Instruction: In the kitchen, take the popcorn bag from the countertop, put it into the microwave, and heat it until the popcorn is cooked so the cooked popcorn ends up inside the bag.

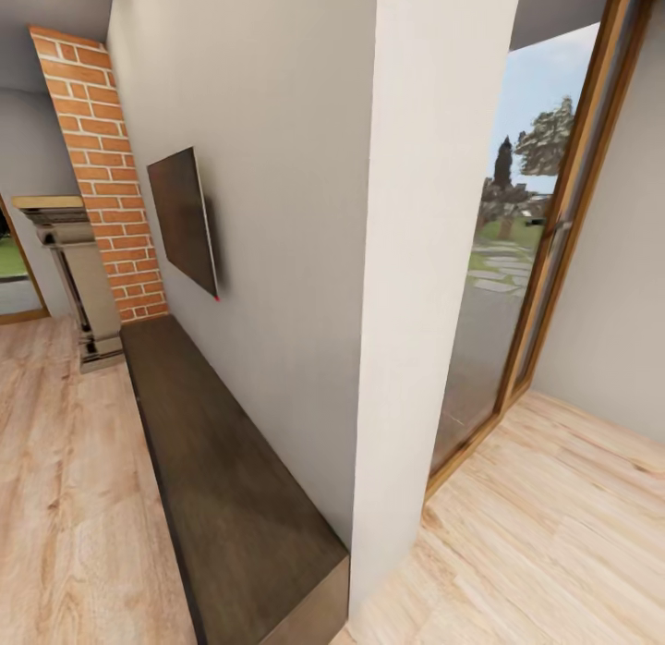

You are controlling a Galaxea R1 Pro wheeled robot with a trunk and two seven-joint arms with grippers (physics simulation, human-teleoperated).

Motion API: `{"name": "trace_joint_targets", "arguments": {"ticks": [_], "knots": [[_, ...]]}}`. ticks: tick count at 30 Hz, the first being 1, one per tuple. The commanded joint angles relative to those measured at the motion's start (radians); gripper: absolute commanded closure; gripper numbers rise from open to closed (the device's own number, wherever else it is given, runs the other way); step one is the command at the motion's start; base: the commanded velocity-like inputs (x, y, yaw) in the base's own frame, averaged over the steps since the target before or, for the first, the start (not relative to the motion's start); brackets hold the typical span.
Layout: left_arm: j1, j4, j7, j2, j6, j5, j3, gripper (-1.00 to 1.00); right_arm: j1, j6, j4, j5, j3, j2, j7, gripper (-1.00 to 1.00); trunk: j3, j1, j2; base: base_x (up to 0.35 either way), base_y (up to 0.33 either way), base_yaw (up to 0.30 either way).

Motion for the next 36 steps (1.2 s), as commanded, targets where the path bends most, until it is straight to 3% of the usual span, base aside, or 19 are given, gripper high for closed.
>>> {"name": "trace_joint_targets", "arguments": {"ticks": [1,36], "knots": [[0.000,0.000,0.000,0.000,-0.001,0.000,0.000,-1.00,0.000,-0.005,0.000,-0.001,0.000,-0.003,0.000,-1.00,-0.001,0.000,0.000,0.000,0.000,-0.234],[0.000,0.000,0.000,0.000,-0.001,0.000,0.000,-1.00,0.000,-0.079,0.002,-0.008,-0.005,-0.009,0.000,-1.00,0.013,0.000,0.000,0.000,0.000,-0.277]]}}
